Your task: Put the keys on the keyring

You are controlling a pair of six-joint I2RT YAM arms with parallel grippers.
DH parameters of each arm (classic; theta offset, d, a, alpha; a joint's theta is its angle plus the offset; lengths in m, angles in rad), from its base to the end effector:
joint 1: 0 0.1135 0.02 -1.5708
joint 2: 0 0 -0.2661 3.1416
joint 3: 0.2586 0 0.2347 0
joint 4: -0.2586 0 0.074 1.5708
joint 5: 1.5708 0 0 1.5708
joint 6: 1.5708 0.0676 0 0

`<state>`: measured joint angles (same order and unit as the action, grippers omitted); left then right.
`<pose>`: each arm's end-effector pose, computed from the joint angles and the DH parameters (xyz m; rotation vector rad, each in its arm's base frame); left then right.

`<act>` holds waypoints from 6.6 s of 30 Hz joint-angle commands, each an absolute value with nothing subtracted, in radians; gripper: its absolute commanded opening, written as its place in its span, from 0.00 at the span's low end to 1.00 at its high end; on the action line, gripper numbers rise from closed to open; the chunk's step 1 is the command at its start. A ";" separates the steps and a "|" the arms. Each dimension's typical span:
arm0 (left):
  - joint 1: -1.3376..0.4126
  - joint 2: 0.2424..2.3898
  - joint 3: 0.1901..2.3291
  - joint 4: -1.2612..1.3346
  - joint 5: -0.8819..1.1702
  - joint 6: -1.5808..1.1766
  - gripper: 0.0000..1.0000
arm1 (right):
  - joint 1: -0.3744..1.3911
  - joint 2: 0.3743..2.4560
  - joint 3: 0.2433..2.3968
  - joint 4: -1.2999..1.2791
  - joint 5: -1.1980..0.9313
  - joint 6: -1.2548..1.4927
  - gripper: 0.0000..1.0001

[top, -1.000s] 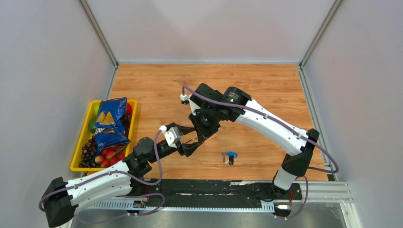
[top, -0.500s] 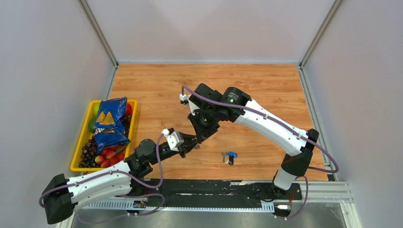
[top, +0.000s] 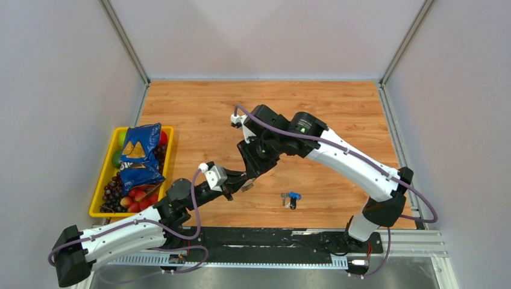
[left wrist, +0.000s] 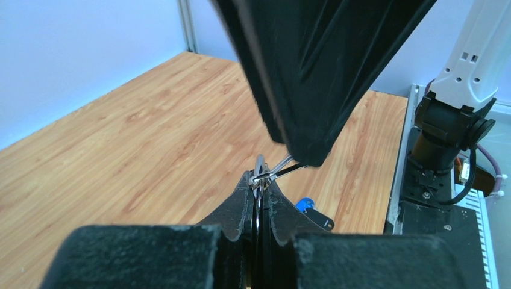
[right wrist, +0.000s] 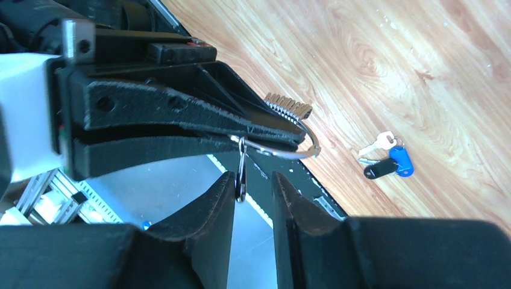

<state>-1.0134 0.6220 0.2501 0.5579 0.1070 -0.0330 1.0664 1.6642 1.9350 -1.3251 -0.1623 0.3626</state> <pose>0.0868 -0.1529 0.2681 0.7647 1.2343 -0.9401 0.1436 0.2827 0.3746 -1.0152 2.5915 0.6526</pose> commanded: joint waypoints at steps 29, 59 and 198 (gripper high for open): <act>-1.017 0.643 0.530 0.205 -0.098 -0.356 0.00 | 1.366 1.252 1.485 -0.627 0.452 0.166 0.50; -1.017 0.568 0.572 0.101 -0.066 -0.378 0.00 | 1.370 1.327 1.548 -0.646 0.484 0.202 0.31; -1.020 0.464 0.380 0.369 0.003 0.111 0.43 | 1.112 1.713 2.186 -1.279 -0.045 0.429 0.00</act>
<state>-1.0149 0.4702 0.3618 0.3664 -0.0010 0.1036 1.1175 1.7153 2.1426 -1.2934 -0.0288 0.4355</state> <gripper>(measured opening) 0.431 0.009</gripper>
